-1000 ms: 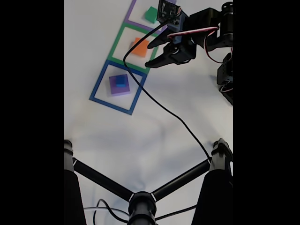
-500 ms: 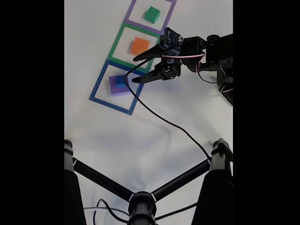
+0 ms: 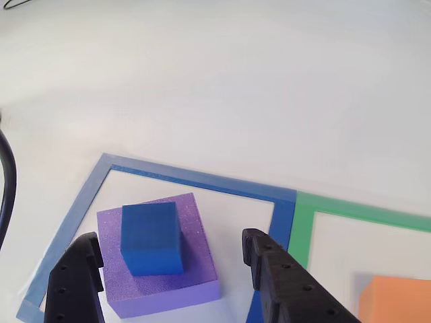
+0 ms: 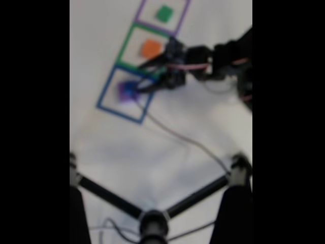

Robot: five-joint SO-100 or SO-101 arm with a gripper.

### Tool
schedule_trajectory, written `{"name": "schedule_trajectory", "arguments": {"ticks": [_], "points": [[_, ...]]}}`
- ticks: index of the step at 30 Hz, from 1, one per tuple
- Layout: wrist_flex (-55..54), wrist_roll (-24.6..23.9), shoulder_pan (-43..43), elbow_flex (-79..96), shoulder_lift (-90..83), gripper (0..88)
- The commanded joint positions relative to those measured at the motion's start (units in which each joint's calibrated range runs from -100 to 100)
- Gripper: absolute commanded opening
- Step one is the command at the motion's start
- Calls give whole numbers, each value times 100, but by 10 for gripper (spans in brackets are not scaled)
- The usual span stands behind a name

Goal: Tower of hanoi

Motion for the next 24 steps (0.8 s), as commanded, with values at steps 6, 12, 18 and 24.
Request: {"name": "schedule_trajectory", "arguments": {"ticks": [6,12,18,24], "points": [[-568,98,-259,-510,552,237],[-616,98,-343,-709,872,235],[-730,98,-358,-1028,1305,233],[-746,98,-442,-1082,1449,224]]}}
